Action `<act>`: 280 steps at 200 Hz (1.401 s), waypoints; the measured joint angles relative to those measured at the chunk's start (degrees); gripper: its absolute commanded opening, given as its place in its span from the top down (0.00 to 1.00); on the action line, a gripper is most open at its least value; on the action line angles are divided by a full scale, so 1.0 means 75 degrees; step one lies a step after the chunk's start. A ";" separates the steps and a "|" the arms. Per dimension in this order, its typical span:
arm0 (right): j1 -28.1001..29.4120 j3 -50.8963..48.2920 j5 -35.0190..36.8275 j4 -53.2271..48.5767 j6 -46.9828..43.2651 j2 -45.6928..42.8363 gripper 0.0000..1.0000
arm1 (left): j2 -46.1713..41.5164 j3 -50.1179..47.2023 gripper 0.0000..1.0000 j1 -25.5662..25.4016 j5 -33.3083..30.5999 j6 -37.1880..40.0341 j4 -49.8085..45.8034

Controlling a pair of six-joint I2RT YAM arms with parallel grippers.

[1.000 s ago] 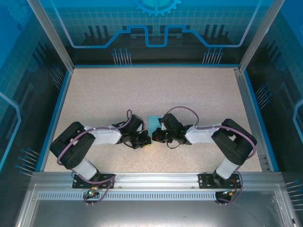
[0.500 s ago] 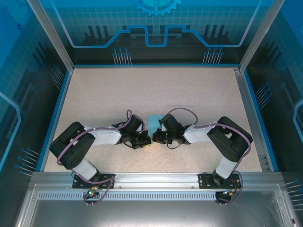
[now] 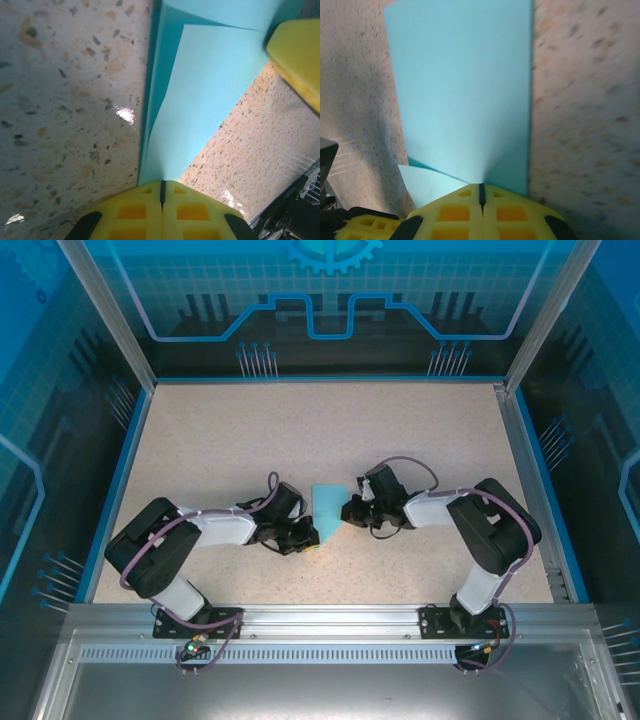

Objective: Fold a paper plane with a square sheet of paper (pick it up from the middle)
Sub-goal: Third fold the triangle at the center of the table.

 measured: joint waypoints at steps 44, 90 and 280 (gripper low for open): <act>-0.0289 0.0000 0.0507 -0.0589 -0.0251 -0.0699 0.97 | 0.0044 0.0096 1.00 0.0000 0.0006 0.0020 -0.0143; 0.0807 0.0143 0.0449 -0.0437 0.0009 -0.0731 0.97 | 0.0087 0.0207 1.00 0.0000 0.0009 0.0023 -0.0312; 0.1358 0.0901 0.0388 -0.0970 0.0647 0.0393 0.97 | -0.0152 0.0198 1.00 -0.0134 0.0050 0.0938 -0.0933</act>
